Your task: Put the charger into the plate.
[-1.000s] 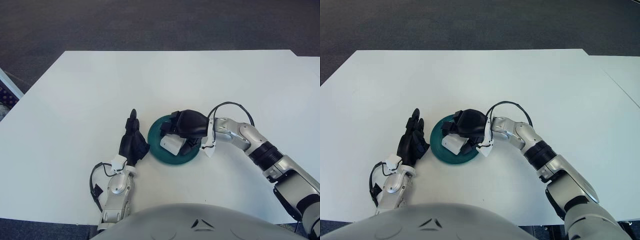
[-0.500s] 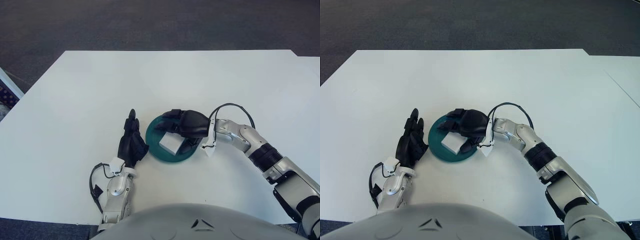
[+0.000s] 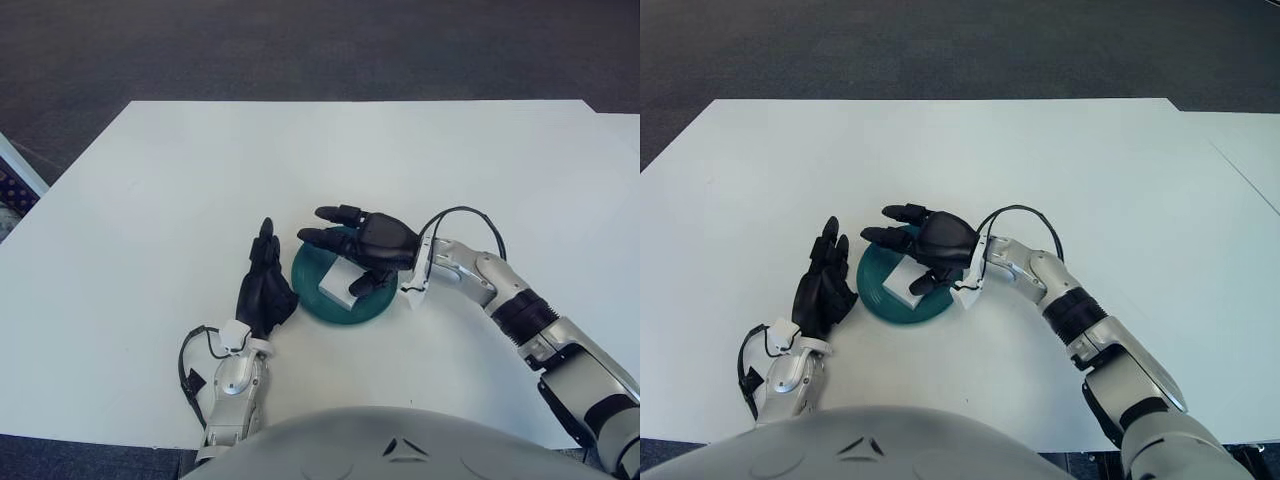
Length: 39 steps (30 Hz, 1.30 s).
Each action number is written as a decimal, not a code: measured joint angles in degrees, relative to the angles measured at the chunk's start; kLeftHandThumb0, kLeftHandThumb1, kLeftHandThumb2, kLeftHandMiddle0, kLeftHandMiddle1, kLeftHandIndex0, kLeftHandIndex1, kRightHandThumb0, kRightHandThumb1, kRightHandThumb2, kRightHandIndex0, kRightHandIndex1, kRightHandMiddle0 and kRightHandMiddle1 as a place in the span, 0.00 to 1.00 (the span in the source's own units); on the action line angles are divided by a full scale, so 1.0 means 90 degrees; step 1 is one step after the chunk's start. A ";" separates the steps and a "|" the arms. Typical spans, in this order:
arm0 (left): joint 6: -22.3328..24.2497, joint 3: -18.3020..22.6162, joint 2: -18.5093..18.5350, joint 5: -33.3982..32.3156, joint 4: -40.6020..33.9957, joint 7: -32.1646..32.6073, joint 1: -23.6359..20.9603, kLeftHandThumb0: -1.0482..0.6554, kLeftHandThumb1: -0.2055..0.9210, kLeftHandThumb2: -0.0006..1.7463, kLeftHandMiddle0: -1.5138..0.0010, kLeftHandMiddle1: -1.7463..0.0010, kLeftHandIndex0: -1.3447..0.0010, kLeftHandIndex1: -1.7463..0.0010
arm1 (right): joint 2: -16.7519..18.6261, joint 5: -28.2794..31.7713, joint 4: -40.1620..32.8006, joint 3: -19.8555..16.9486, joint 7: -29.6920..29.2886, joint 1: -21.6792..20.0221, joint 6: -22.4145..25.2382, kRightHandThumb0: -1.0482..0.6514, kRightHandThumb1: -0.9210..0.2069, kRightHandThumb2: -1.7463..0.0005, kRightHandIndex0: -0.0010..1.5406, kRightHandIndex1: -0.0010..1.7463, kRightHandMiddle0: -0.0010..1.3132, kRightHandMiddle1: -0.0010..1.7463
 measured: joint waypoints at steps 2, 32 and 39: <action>-0.0019 -0.0006 0.0007 -0.0039 -0.0010 -0.0032 0.0004 0.00 1.00 0.65 0.98 1.00 1.00 0.98 | 0.0031 0.0478 0.0004 -0.0121 0.0279 -0.0020 0.0077 0.00 0.00 0.41 0.00 0.00 0.01 0.00; -0.0217 0.0294 -0.0175 -0.0452 0.0256 -0.0030 -0.0097 0.00 1.00 0.60 1.00 1.00 0.98 0.97 | 0.1859 0.7450 -0.0238 -0.3717 0.1902 0.1141 0.4717 0.00 0.00 0.49 0.06 0.00 0.01 0.27; -0.0142 0.0338 -0.0246 -0.0488 -0.0042 0.0065 0.0254 0.00 1.00 0.60 0.99 1.00 0.98 0.97 | 0.1981 0.7348 0.0442 -0.3918 0.2110 0.1894 0.4453 0.00 0.00 0.48 0.08 0.01 0.00 0.31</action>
